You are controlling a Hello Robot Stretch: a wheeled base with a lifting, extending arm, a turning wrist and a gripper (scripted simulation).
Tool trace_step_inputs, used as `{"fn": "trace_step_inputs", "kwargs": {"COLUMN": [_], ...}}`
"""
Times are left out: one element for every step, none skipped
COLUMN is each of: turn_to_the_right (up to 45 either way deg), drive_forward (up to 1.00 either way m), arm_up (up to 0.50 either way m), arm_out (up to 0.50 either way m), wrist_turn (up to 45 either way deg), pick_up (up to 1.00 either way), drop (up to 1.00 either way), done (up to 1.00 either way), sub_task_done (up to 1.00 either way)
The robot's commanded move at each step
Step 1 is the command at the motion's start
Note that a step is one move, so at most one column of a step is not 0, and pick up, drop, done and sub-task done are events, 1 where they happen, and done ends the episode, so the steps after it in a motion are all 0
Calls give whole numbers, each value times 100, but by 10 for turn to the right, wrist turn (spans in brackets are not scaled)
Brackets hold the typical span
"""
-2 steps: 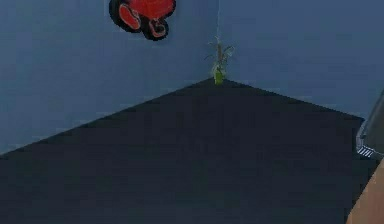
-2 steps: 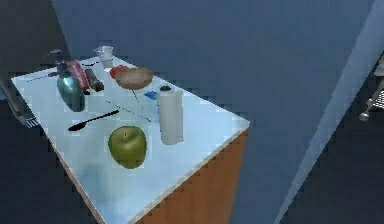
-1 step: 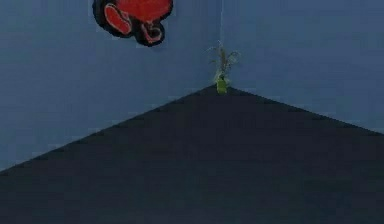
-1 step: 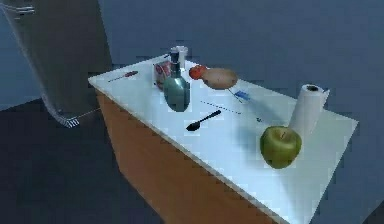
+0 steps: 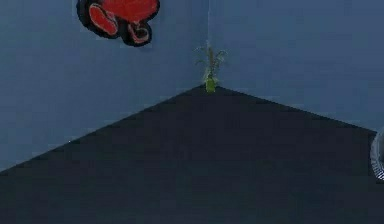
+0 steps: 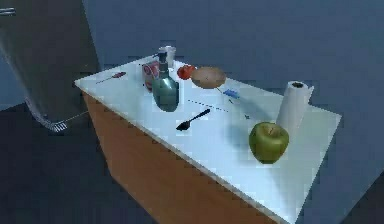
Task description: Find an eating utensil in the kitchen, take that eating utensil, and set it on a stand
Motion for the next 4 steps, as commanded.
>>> {"fn": "trace_step_inputs", "kwargs": {"turn_to_the_right": [450,450,60,0], "drive_forward": [0,0,0,15], "arm_up": [0,0,0,0], "arm_out": [0,0,0,0], "wrist_turn": [0,0,0,0], "pick_up": [0,0,0,0], "drop": [0,0,0,0], "done": [0,0,0,0], "sub_task_done": [0,0,0,0]}}
